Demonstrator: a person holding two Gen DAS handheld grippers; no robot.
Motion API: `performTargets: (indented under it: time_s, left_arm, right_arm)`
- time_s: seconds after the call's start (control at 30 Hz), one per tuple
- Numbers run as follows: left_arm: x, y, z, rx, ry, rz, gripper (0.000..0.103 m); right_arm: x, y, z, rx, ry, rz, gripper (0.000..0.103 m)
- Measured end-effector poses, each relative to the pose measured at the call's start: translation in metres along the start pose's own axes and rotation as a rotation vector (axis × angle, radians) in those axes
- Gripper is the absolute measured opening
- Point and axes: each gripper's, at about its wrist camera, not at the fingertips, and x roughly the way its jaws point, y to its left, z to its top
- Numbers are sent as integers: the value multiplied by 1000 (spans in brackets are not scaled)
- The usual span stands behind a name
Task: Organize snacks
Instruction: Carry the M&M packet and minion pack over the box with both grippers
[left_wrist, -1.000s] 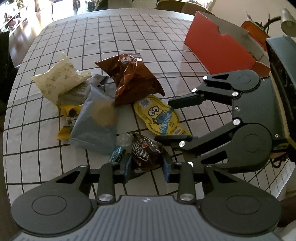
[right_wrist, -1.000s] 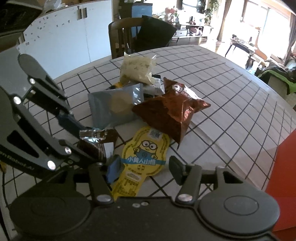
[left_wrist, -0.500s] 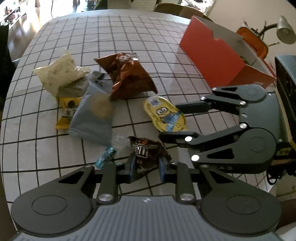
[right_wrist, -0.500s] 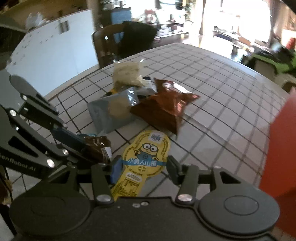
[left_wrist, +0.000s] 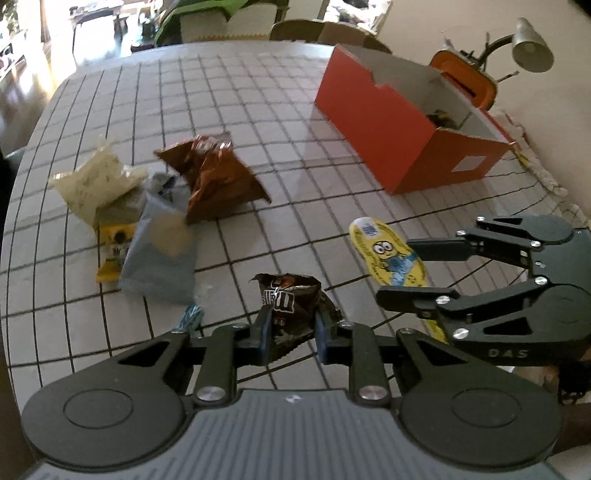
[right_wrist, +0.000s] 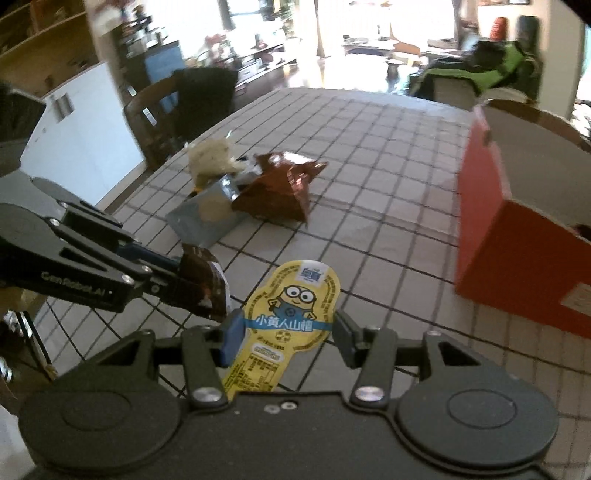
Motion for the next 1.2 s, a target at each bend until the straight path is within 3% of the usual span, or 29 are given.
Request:
performTargets:
  time_s: [0.37,0.6,0.97,1.2]
  left_arm:
    - [-35,-34,30,93,-110,-40,23]
    - [-50,-66,64,163,-188,-56,23]
    - [-22,-123,129,181,-221,-23,23]
    - [15,-157,167,165,-201,24,23]
  right_arm:
    - [-74,-11,16,94,-107,-149,50]
    - [-107,-34,31,77,-166,-217,50]
    - [-123,-117,53,42,-218,-253,50]
    - [-114,-178,60,28,-194,-233,50]
